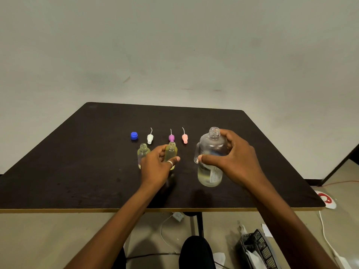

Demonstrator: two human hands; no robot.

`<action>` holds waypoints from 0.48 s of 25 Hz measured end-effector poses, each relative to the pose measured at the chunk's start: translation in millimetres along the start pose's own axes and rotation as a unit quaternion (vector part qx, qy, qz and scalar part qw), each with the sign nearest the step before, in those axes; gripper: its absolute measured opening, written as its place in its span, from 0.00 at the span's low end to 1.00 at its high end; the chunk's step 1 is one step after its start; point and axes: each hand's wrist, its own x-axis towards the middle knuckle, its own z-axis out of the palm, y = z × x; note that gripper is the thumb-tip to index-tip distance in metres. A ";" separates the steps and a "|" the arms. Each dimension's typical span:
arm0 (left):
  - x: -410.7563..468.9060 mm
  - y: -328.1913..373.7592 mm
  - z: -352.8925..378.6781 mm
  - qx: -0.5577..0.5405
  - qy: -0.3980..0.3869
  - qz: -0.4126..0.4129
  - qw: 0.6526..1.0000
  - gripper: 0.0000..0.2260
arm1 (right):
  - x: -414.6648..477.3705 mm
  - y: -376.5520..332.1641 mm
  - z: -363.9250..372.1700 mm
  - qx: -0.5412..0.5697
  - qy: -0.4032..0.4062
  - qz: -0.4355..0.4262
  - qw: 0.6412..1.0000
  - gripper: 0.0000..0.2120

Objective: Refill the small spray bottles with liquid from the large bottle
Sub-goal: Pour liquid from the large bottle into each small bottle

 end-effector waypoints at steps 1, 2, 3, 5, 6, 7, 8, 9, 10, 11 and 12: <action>2.4 -3.5 2.3 0.003 -0.001 -0.003 1.000 0.19 | -0.1 1.4 0.1 0.007 -0.003 0.006 1.000 0.35; 3.8 -6.5 4.5 0.008 -0.001 -0.004 1.000 0.19 | 0.0 2.5 -0.4 0.013 -0.004 0.013 1.000 0.34; 4.8 -10.2 6.0 0.016 0.001 -0.005 1.000 0.20 | 0.6 3.3 -1.2 0.017 -0.003 0.017 1.000 0.34; 5.3 -15.6 8.8 0.032 0.007 -0.007 0.999 0.21 | 2.2 4.5 -3.7 0.019 0.001 0.023 1.000 0.34; 6.2 -17.6 9.8 0.035 0.012 -0.010 0.999 0.21 | 3.3 5.2 -5.4 0.018 0.004 0.024 1.000 0.35; 7.6 -19.7 10.8 0.035 0.015 -0.011 0.999 0.22 | 4.1 5.7 -7.1 0.019 0.007 0.022 1.000 0.35; 8.0 -20.8 11.6 0.035 0.017 -0.011 0.999 0.22 | 4.8 5.7 -8.6 0.020 0.009 0.022 1.000 0.35; 7.3 -21.5 12.5 0.038 0.017 -0.009 0.999 0.23 | 5.0 5.5 -10.0 0.021 0.011 0.022 0.999 0.35; 6.1 -21.8 13.5 0.042 0.016 -0.007 0.999 0.24 | 5.3 5.1 -11.4 0.023 0.013 0.022 0.999 0.35; 5.6 -23.1 14.5 0.042 0.015 -0.007 0.999 0.25 | 5.3 5.0 -12.6 0.026 0.015 0.023 0.999 0.35; 5.8 -24.4 15.6 0.037 0.015 -0.014 0.999 0.28 | 5.5 4.7 -13.4 0.029 0.015 0.024 0.999 0.35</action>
